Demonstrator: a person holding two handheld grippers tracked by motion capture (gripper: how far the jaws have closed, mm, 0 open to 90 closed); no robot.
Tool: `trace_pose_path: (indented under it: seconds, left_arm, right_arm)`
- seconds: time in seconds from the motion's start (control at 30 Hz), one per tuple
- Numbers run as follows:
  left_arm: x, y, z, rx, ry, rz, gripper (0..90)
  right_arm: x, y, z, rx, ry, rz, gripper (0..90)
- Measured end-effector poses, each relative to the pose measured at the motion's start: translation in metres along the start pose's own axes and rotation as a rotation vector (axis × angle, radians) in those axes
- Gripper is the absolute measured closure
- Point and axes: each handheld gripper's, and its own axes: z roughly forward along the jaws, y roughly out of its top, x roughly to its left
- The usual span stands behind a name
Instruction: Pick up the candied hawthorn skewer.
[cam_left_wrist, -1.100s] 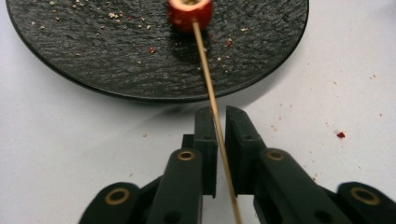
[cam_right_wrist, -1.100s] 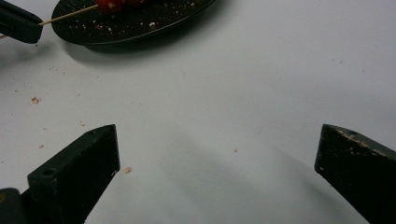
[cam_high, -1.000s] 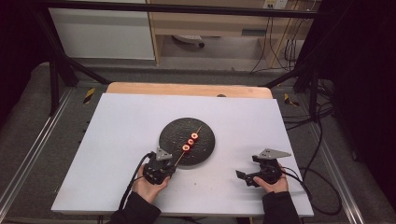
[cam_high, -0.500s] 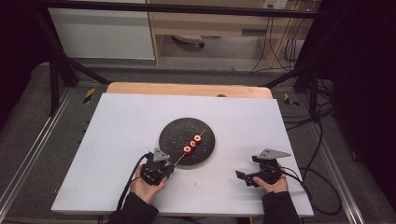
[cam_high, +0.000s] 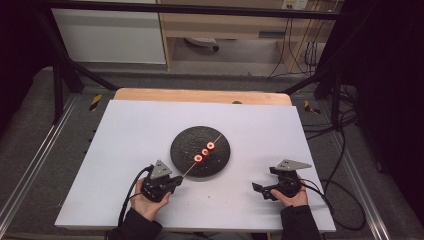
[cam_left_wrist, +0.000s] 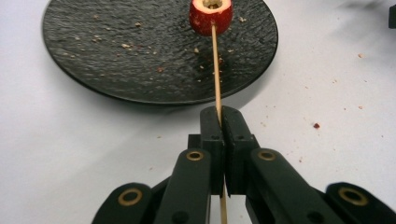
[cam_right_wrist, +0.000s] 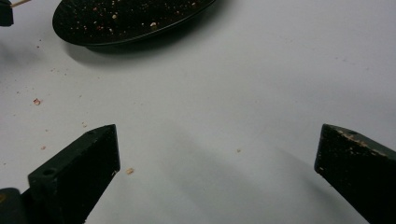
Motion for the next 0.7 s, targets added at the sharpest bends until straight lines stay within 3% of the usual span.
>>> trace_pose_path:
  seconds: [0.33,0.7]
  left_arm:
    - [0.016,-0.014,-0.016,-0.056,-0.033,0.009,88.0]
    - [0.027,-0.026,-0.028,-0.117,-0.068,0.021,87.9]
  right_arm:
    - [0.006,0.004,0.004,0.001,0.006,0.003,0.6]
    - [0.025,0.015,0.013,-0.014,0.043,-0.01,0.4]
